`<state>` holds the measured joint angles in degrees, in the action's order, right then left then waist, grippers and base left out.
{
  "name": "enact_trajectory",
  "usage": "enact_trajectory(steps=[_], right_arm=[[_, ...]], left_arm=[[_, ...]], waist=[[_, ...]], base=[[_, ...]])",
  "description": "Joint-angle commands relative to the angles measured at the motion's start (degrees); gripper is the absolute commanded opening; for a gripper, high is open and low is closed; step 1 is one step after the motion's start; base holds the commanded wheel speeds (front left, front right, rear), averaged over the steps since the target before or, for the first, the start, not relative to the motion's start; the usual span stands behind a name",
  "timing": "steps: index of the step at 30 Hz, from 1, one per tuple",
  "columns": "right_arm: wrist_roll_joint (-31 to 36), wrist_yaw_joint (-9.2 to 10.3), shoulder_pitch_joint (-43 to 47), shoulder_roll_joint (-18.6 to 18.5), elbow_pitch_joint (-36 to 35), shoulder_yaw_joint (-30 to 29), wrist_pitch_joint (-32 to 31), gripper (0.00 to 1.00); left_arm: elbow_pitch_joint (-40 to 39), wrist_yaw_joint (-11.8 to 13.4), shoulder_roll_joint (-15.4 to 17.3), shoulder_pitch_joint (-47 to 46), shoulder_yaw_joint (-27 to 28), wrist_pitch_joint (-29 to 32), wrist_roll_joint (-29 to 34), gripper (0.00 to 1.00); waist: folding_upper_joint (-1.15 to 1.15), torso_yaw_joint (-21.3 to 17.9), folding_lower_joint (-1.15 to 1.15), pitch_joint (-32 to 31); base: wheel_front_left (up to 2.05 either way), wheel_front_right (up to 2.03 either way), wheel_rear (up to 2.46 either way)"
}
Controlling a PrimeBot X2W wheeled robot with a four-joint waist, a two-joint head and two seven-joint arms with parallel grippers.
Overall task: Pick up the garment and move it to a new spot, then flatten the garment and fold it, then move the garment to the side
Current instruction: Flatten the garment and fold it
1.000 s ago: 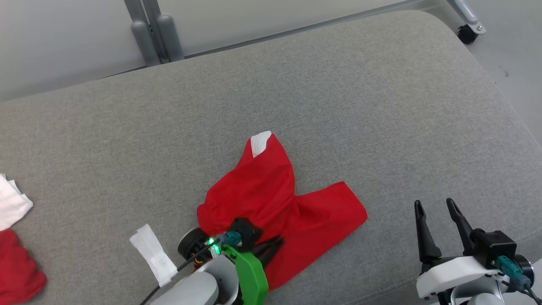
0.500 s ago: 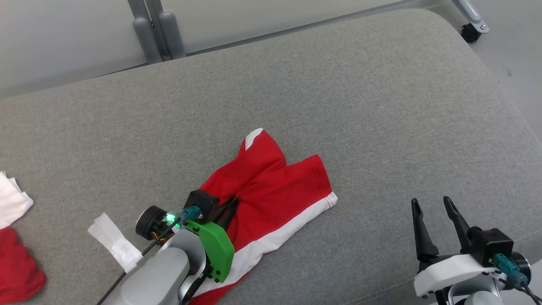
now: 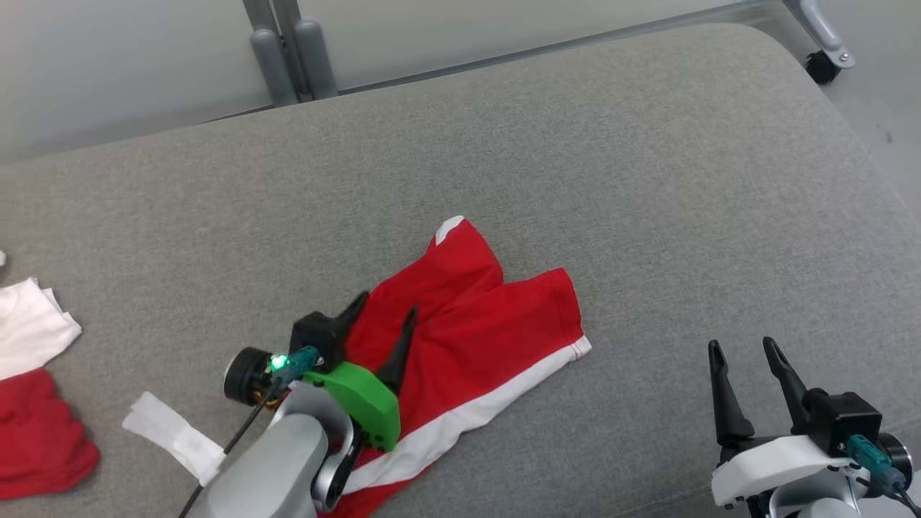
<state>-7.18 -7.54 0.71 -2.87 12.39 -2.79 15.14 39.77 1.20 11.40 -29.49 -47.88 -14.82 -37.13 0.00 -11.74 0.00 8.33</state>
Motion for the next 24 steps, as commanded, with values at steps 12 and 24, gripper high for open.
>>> enact_trajectory(steps=[12,24], right_arm=[[3.6,0.1,2.1,-0.2,-4.4,-3.3,0.0,1.0],[4.7,0.09,3.9,-1.2,-4.8,-3.7,0.0,1.0]], left_arm=[[-30.7,3.8,-1.8,24.8,27.8,-0.3,14.5,1.0],[-31.5,-6.1,-6.0,37.4,40.1,-0.3,22.6,1.0]], waist=[[0.0,8.6,0.0,-4.4],[0.0,15.3,0.0,-7.8]], base=[[0.0,0.0,0.0],[0.0,0.0,0.0]])
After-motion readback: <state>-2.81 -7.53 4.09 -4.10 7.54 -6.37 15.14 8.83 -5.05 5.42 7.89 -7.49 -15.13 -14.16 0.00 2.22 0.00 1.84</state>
